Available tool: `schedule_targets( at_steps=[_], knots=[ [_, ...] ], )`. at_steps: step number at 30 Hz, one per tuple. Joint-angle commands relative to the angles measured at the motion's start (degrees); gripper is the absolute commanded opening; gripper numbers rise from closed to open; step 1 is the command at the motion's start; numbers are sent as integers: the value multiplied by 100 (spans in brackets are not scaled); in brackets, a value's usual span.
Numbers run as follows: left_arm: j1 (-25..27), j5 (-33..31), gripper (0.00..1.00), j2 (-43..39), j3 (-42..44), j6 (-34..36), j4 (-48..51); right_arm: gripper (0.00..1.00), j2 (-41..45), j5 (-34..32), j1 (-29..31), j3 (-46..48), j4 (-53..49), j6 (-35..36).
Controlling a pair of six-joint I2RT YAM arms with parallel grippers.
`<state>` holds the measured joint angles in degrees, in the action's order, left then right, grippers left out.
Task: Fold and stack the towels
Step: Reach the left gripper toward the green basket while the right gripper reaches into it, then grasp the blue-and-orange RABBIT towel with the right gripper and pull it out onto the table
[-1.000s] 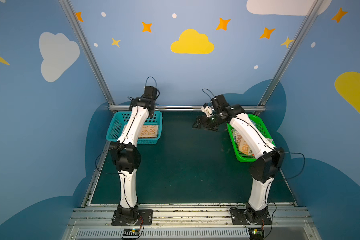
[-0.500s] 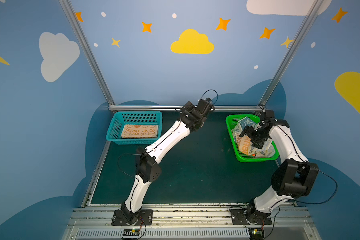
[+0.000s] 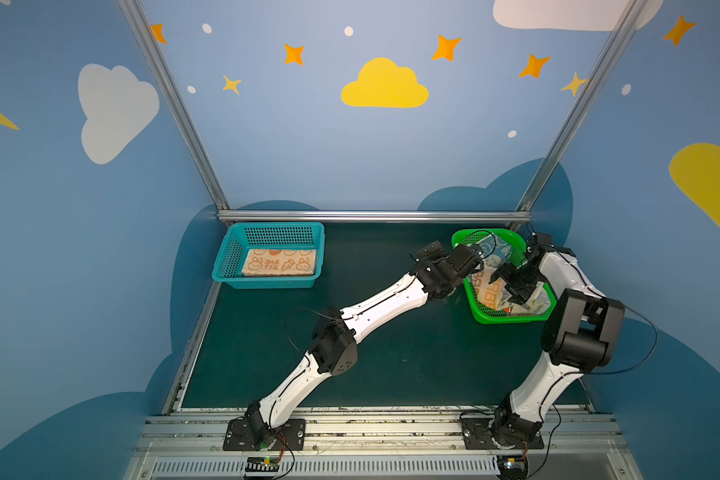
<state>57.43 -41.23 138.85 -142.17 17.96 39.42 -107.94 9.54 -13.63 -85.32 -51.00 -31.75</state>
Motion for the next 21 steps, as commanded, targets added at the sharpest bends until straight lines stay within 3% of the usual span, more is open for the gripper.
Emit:
schedule_targets(
  at_steps=[1,4,6,10,13,21],
  knots=[
    [-75,222,99,-52,-110,-221,-78,74,-192,-157,-34,-223,86,-104],
    [-22,297,99,2,15,-175,-130,69,-420,-330,-43,-371,62,-76],
    [-7,263,99,54,26,-152,-145,61,-545,-395,-62,-442,20,-76],
    [-4,247,99,91,19,-191,-95,22,-510,-361,-57,-315,203,-113],
    [-4,264,99,14,20,-249,-27,0,-386,-321,3,-337,166,-113],
    [-62,-110,99,-415,96,-679,363,0,426,-592,710,-817,-446,48]
  ],
)
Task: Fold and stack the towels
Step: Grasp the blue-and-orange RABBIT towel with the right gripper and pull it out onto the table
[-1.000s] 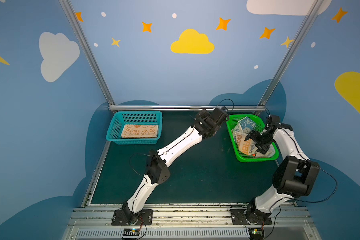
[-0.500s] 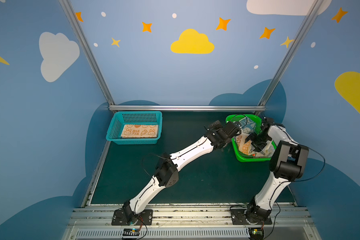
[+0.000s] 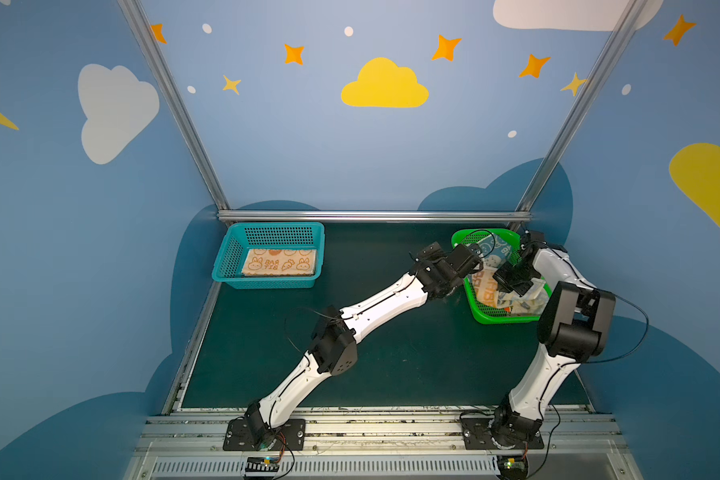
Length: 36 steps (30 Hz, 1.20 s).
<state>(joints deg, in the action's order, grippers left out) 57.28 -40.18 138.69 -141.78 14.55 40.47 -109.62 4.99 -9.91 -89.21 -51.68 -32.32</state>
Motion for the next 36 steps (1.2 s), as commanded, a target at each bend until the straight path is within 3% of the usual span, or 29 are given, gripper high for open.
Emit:
schedule_targets(
  at_steps=[1,6,10,15,17,21,29,36],
  knots=[
    [-87,-300,99,-489,56,-593,404,0,701,-170,485,-578,-502,135],
    [-366,5,99,-1161,365,-1898,1254,0,1144,-328,1266,-1365,-959,221],
    [-655,145,99,-2144,1517,-2843,1336,0,1370,33,2044,-1871,-838,359],
    [-981,437,99,-3771,3563,-3530,694,0,1658,211,3102,-2151,-53,633],
    [-1105,502,99,-4444,4378,-3654,229,0,1785,122,3442,-2165,292,386],
    [-1249,476,99,-5457,5437,-3667,-349,0,1947,554,3681,-2006,920,196],
    [-1489,679,99,-5661,5903,-3923,-421,0,808,1431,3755,-1562,1051,-38],
    [-1592,830,99,-5824,6385,-4176,-536,0,-620,1596,4452,-1987,1178,-241]
  ],
)
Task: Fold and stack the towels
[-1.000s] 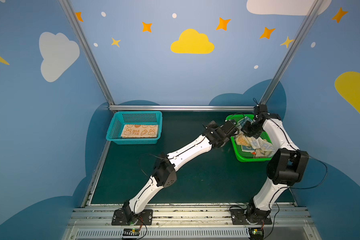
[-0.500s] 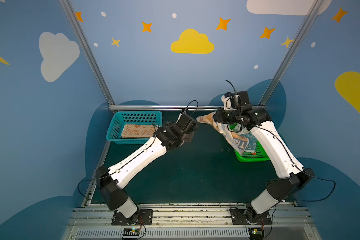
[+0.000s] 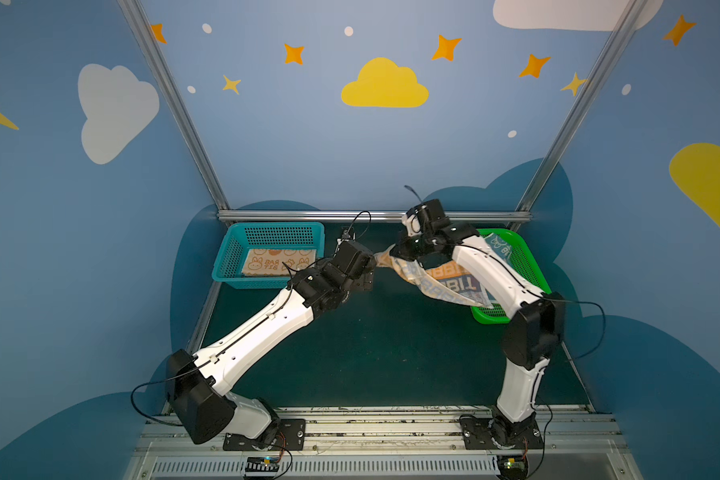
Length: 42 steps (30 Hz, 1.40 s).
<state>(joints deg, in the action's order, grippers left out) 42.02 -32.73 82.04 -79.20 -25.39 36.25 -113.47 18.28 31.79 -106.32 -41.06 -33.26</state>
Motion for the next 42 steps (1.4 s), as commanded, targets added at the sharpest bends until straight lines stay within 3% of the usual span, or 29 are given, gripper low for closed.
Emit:
schedule_targets(
  at_steps=[1,10,15,22,23,27,30,32,37,42],
  knots=[
    [-102,83,99,-255,223,-211,-133,0,-485,300,377,-500,88,-192],
    [-585,68,99,-1217,1005,-317,-263,0,-2554,594,915,-3779,-876,-253],
    [-776,262,99,-1247,1098,-256,-269,0,-2661,504,303,-3782,-775,-439],
    [-774,806,99,-877,1236,-301,-569,0,-2642,422,-805,-3195,-800,-61],
    [-779,976,99,-821,1255,-267,-660,8,-2647,416,-905,-3186,-858,15],
    [-727,1771,99,-349,1178,-324,-813,58,-2496,588,-1245,-3145,-1083,252],
    [-555,2142,99,191,994,-393,-750,82,-2089,658,-1370,-2787,-1078,426],
    [-382,2288,99,537,842,-443,-706,88,-1753,649,-1439,-2372,-1049,482],
    [123,2653,99,1344,330,-503,-714,89,-946,599,-1633,-1014,-1025,512],
    [398,3041,99,2239,-171,-570,-513,89,-690,657,-1842,13,-1067,554]
  ],
)
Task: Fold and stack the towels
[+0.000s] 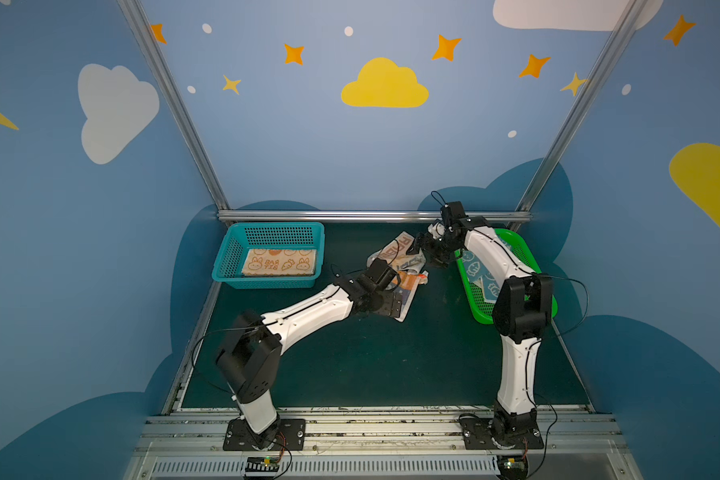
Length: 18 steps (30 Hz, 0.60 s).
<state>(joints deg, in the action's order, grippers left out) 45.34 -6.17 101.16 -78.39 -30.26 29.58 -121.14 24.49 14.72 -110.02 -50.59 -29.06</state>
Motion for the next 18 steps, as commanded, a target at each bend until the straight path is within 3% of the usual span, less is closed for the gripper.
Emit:
schedule_targets(
  at_steps=[1,8,15,18],
  knots=[
    [102,461,99,486,-348,-84,189,89,105,47,-157,529,-88,160],
    [282,451,98,1509,-1193,49,757,89,234,262,-336,1056,21,344],
    [275,157,87,2471,-2094,333,1703,89,308,422,-522,1139,-124,490],
    [267,42,76,2811,-2404,409,2013,89,381,496,-539,1226,-65,505]
  ],
)
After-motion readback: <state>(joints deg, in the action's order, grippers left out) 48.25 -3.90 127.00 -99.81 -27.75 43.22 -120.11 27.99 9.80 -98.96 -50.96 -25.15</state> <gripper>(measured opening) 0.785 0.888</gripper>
